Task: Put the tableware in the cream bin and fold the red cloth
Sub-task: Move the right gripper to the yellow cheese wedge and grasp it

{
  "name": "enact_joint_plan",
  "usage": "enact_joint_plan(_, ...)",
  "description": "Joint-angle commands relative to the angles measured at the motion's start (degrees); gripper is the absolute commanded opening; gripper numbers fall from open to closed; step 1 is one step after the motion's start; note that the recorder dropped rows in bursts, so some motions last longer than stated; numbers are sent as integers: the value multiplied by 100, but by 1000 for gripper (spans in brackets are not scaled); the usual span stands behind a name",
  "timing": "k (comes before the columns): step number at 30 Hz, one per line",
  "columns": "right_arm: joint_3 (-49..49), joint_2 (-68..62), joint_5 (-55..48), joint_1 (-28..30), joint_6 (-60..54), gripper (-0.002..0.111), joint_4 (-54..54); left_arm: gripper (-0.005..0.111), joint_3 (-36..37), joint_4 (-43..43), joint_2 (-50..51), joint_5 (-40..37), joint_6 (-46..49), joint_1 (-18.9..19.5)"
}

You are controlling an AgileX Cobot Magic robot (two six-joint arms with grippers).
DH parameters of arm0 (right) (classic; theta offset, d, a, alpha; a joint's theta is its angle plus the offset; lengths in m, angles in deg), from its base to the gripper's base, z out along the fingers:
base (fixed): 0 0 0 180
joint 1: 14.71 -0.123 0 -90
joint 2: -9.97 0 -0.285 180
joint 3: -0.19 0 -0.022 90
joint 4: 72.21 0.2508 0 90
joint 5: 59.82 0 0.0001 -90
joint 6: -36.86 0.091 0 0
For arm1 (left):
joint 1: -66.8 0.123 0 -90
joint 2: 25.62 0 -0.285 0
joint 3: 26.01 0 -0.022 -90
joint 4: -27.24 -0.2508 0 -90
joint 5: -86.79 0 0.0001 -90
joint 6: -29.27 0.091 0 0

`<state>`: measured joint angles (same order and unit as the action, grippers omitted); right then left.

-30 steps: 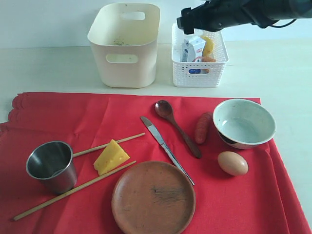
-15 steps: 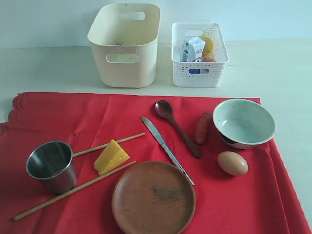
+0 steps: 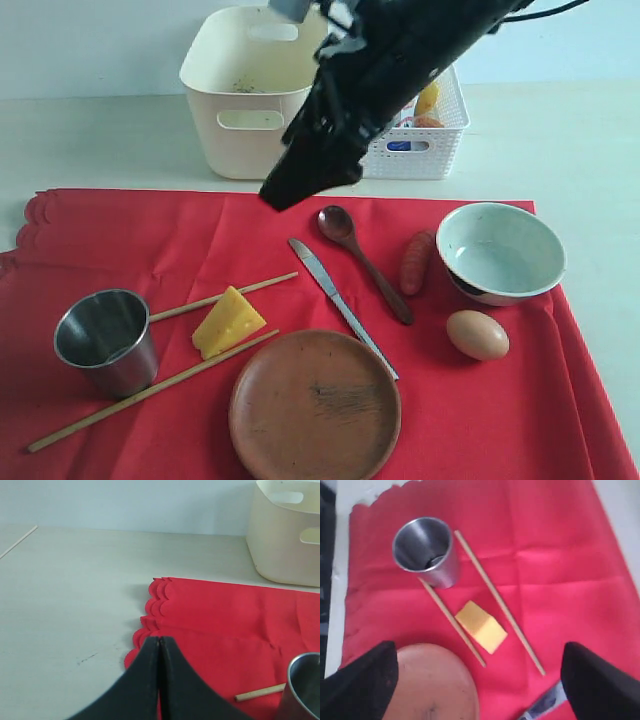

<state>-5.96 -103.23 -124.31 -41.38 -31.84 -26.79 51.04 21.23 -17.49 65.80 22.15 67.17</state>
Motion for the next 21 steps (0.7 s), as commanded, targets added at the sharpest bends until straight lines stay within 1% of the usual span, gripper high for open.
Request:
enact_joint_plan(1,31,-363,-14,-556,-837,84,44,0,17,7,-35,39,1,-40)
enact_joint_plan(4,31,-686,165,-837,-974,84,-13,0,17,7,-35,39,1,-40)
enact_joint_plan(7,31,-975,395,-1073,-974,84,-310,0,17,7,-35,39,1,-40)
enact_joint_plan(13,31,-1351,784,-1427,-1065,84,-769,0,17,7,-35,39,1,-40)
enact_joint_plan(21,31,-1666,1728,-1499,-1118,84,-855,0,17,7,-35,39,1,-40)
